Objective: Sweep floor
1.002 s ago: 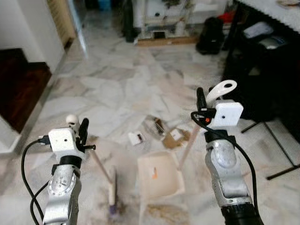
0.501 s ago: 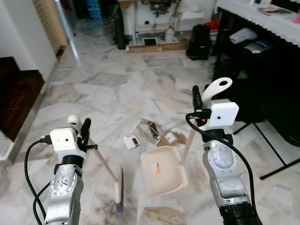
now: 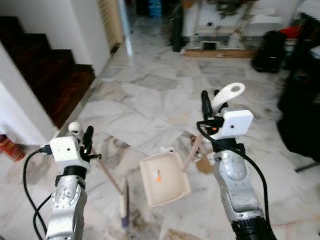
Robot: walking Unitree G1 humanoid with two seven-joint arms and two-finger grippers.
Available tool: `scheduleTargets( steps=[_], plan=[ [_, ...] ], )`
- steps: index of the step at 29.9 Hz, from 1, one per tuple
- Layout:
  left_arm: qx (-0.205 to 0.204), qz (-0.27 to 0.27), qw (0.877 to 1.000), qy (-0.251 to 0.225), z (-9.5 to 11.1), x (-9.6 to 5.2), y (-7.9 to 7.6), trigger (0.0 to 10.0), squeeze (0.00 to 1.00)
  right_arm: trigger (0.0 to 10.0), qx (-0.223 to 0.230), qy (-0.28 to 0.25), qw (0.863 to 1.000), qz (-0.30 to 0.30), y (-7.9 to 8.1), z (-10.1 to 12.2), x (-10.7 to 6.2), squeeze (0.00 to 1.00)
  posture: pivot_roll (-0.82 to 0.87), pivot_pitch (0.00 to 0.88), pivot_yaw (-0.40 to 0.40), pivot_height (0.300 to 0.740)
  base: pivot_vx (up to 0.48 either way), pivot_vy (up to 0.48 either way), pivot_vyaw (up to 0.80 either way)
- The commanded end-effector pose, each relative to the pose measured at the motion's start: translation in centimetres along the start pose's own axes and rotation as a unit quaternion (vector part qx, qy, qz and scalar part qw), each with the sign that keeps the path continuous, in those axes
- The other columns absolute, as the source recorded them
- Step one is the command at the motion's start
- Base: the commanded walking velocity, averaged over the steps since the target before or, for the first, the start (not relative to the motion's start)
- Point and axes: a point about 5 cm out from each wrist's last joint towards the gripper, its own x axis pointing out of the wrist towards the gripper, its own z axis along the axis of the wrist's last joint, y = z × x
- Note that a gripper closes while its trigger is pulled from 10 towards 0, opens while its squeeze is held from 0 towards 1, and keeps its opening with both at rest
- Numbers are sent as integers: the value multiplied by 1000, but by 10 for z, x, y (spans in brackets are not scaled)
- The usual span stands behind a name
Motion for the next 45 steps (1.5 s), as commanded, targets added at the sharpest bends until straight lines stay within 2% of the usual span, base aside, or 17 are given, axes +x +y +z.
scheduleTargets(
  steps=[1,5,9,12,23,31,35,45],
  plan=[
    [12,8,1000,-26,12,3,5,10000,0,10000,10,-16,1000,8,5,6,3,0,76,0,41,740,386,0,0],
    [17,8,999,-28,13,4,5,10000,0,10000,9,2,1000,-11,1,-2,0,0,83,0,41,740,387,0,0],
    [20,8,999,-27,12,1,6,10000,0,10000,-14,33,998,-52,-13,-16,-7,0,77,0,48,740,383,0,0],
    [25,16,999,-21,11,-3,11,10000,0,10000,27,74,992,-100,-28,-31,-17,0,81,0,48,740,386,0,0],
    [24,30,999,-26,14,-4,13,10000,0,10000,34,50,996,-71,-16,-22,-8,0,84,0,42,740,387,0,0],
    [24,35,999,-26,15,-5,15,10000,0,10000,23,38,998,-50,-12,-18,-9,0,84,0,43,740,374,261,169],
    [23,36,999,-26,15,-5,15,10000,0,10000,27,40,998,-51,-12,-18,-9,0,83,0,44,740,373,264,691],
    [20,31,999,-27,15,-4,13,10000,0,10000,41,36,997,-46,-9,-17,-7,0,82,0,44,740,373,265,0]
  ],
)
